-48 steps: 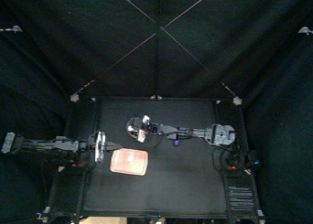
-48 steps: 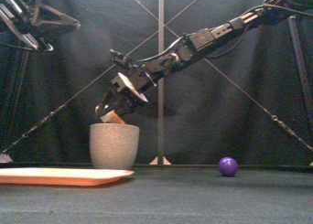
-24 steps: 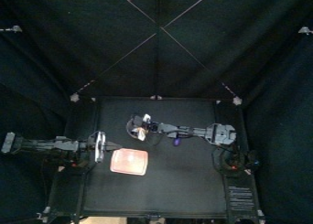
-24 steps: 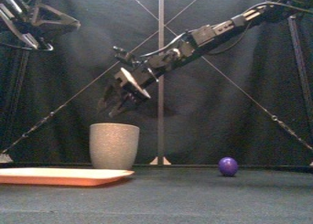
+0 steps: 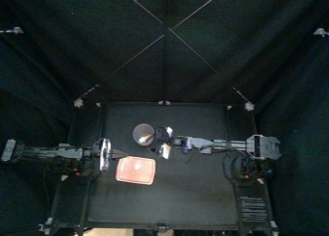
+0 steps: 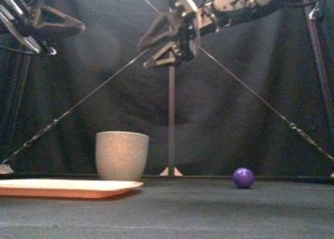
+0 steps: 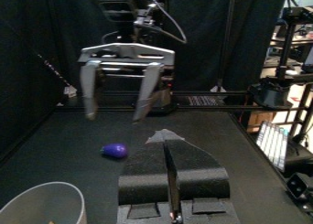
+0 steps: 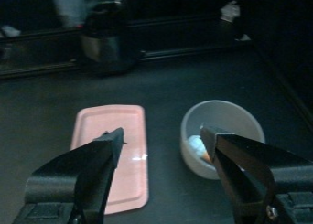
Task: Pick the ice cream then place it in the grey bowl
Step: Drop ice cream in the grey bowl and return to neutral
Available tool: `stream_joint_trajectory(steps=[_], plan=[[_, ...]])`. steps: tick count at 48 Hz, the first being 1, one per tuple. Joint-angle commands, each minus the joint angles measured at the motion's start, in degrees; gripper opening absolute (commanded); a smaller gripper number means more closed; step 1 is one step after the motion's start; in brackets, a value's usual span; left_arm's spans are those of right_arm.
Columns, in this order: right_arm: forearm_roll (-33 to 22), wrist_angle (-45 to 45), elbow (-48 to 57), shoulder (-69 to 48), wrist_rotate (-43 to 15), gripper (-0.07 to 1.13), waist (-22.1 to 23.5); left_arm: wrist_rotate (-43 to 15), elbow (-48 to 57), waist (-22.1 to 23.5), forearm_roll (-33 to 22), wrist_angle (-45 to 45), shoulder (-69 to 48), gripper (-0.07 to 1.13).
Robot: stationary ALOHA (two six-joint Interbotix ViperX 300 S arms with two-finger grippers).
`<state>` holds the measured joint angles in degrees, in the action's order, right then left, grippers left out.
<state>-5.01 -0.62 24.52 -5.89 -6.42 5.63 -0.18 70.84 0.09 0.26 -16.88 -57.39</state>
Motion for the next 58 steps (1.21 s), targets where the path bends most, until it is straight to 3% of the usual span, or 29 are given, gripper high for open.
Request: stream_joint_trajectory(steps=[1, 14, 32, 47, 58], plan=[[1.05, -7.12, 5.62, -6.50, -0.09, 0.99, -0.44, -0.09, -0.62, 0.00, 0.09, -0.26, 0.18, -0.02], [4.22, -19.78, 21.36, -17.23, 0.00, 0.99, -3.78, -0.09, -0.26, -0.18, 0.09, -0.26, 0.00, -0.02], [5.10, -20.30, 31.73, -33.13, -0.09, 0.99, -7.91, 0.00, -0.26, -0.18, 0.09, -0.26, 0.00, -0.02], [5.54, -20.30, 38.67, -45.88, -0.09, 0.99, -8.09, 0.00, -0.09, -0.26, 0.00, -0.26, 0.00, -0.02], [5.71, -20.30, 40.69, -48.16, -0.18, 0.99, -8.53, 0.00, -0.09, -0.26, 0.00, -0.26, 0.00, -0.02]])
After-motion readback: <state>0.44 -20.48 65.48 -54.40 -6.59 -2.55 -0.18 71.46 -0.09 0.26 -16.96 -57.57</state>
